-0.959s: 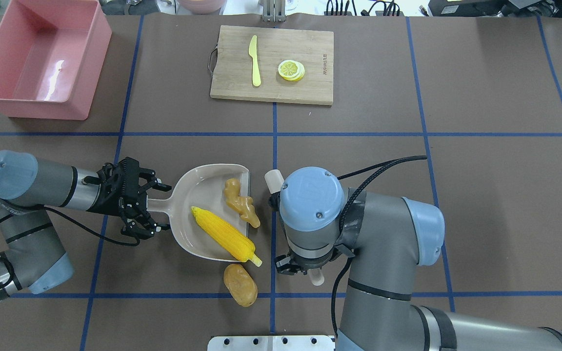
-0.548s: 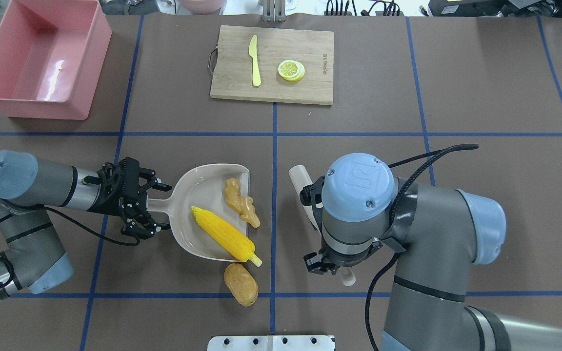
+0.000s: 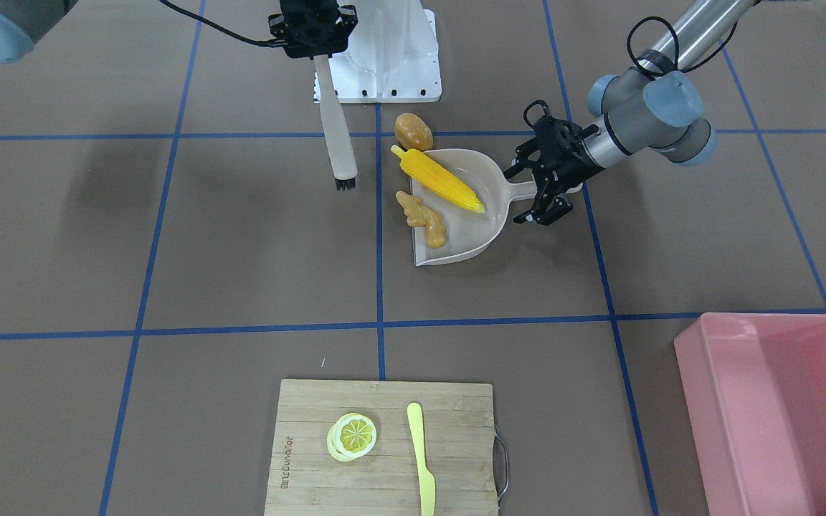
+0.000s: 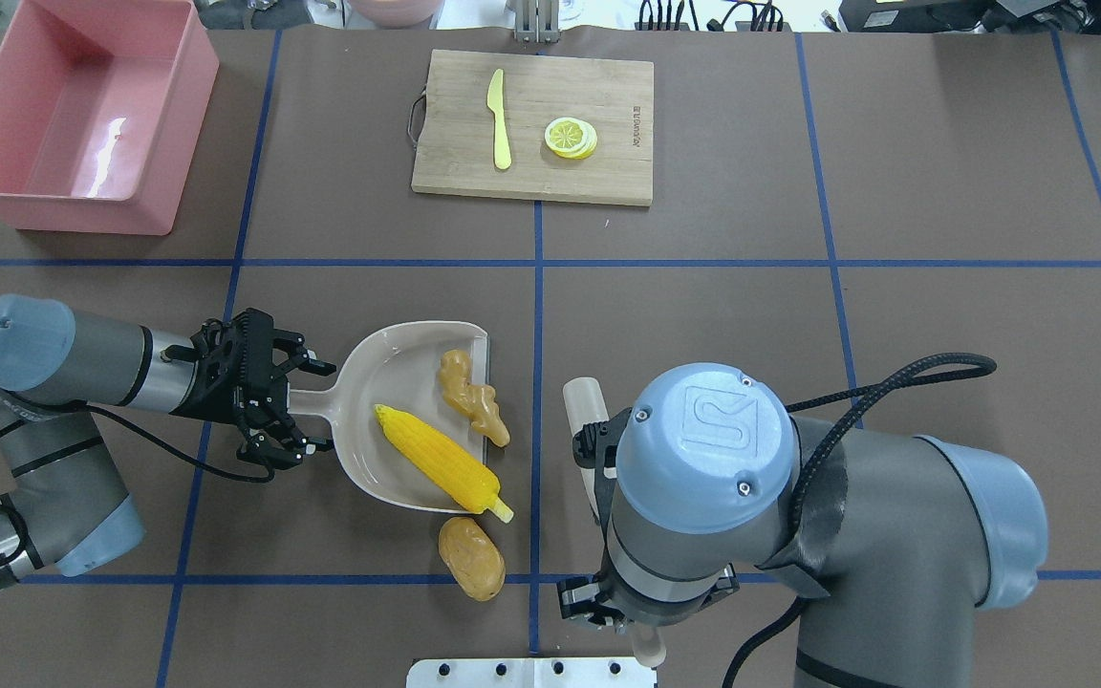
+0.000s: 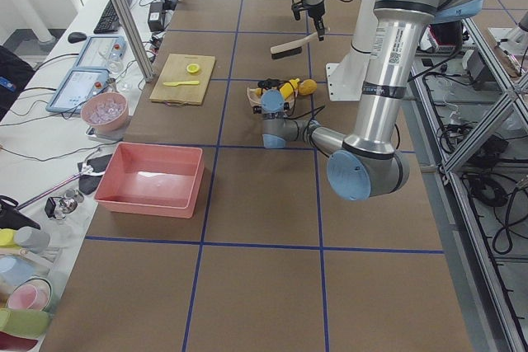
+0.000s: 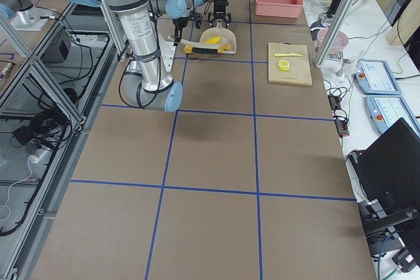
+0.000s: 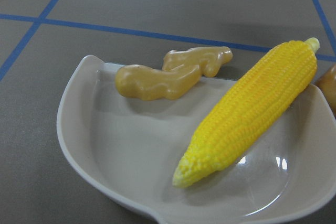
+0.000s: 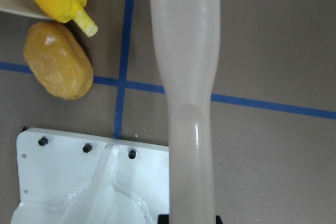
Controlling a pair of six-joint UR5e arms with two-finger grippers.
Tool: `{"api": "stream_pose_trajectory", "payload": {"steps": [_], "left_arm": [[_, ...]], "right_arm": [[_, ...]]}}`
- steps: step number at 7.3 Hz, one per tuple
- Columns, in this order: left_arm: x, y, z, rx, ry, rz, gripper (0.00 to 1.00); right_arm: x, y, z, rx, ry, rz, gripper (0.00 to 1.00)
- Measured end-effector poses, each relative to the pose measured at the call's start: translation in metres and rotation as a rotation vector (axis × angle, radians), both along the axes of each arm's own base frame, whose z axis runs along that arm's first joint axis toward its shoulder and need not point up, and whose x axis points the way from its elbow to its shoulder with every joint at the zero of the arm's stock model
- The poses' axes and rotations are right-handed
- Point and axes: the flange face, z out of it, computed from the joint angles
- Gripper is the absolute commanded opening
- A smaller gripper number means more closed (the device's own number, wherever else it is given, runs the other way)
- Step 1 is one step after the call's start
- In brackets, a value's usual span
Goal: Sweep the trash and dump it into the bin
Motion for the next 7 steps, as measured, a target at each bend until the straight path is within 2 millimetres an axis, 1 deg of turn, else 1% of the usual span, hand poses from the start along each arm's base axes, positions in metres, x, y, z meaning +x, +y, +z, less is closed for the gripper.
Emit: {"api": "stream_pose_trajectory", "payload": {"steps": [1,2,5,6,7], "left_arm": [[0.0,0.0,0.0,-0.001,-0.001,-0.001,0.98],[0.0,0.0,0.0,-0.001,-0.002,-0.001,0.98],[-0.001,0.0,0.001,-0.001,-0.001,0.0,0.98],[-0.001,0.0,0.0,0.0,0.001,0.0,0.91],[-0.002,0.001,-0.001,0.001,0.003,0.0,0.73]], "right_arm": [[0.002,0.009,0.0,0.027,-0.007,-0.047,0.0],[0.005,0.011,0.002,0.093,-0.011,-0.119,0.0],[0.012,0.008,0.006,0.382,-0.099,-0.407,0.0],[0.013,0.005,0.008,0.472,-0.125,-0.49,0.0],[0.012,0.002,0.011,0.563,-0.143,-0.573,0.0]]}}
